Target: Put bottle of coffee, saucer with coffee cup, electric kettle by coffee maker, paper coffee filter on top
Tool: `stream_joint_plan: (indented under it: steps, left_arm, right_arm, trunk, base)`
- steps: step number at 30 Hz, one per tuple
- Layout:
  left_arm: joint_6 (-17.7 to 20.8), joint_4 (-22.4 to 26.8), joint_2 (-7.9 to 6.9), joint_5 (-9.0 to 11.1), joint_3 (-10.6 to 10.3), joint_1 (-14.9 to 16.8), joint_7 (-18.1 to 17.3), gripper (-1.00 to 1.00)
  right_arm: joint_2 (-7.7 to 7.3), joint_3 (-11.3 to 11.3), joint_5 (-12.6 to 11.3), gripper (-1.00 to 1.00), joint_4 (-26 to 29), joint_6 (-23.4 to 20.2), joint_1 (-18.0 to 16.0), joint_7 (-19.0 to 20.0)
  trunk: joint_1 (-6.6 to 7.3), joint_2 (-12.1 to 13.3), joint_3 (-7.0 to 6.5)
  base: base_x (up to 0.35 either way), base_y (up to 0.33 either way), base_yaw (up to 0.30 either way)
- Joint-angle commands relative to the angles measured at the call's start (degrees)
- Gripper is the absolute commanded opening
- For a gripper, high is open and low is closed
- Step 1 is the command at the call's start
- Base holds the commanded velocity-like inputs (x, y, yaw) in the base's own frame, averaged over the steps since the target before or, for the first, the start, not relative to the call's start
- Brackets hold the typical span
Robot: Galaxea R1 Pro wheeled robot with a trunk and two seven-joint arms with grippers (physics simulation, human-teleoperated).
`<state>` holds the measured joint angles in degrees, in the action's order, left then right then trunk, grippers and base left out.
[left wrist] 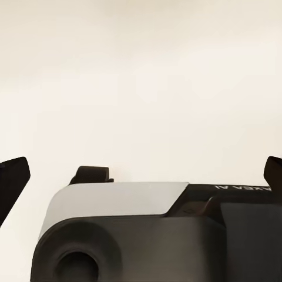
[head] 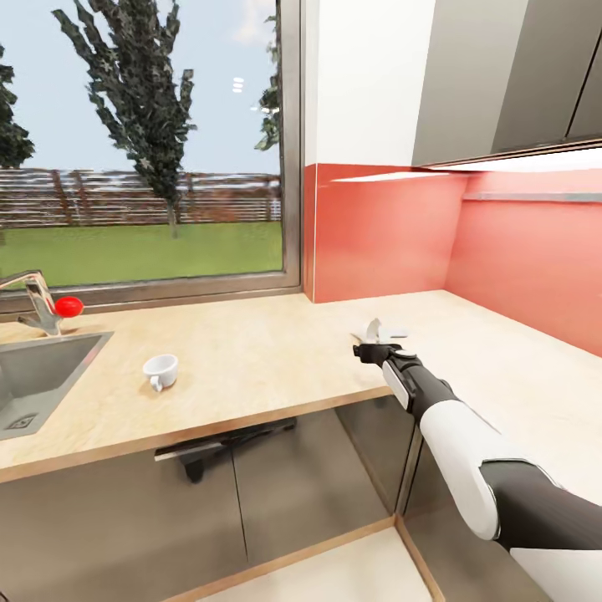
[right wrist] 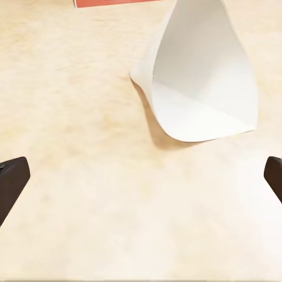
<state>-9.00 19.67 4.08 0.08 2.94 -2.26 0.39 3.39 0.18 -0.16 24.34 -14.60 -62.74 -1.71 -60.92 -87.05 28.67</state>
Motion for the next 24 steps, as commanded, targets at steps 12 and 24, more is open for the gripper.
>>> stream_joint_plan:
  steps: [12, 24]
  left_arm:
    - [-0.06, 0.04, 0.05, 0.01, 0.29, -0.03, -0.03, 1.00]
    - [-0.06, 0.02, 0.08, 0.01, 0.25, -0.03, -0.03, 1.00]
  right_arm:
    - [0.18, 0.28, -0.02, 1.00, 0.10, 0.00, -0.01, -0.23]
    - [0.25, 0.29, 0.07, 1.00, 0.10, 3.09, -0.09, -0.23]
  trunk:
    - [-0.89, -1.65, 0.77]
    - [-1.54, -2.85, 1.31]
  base:
    - [0.000, 0.000, 0.000]
    - [0.000, 0.000, 0.000]
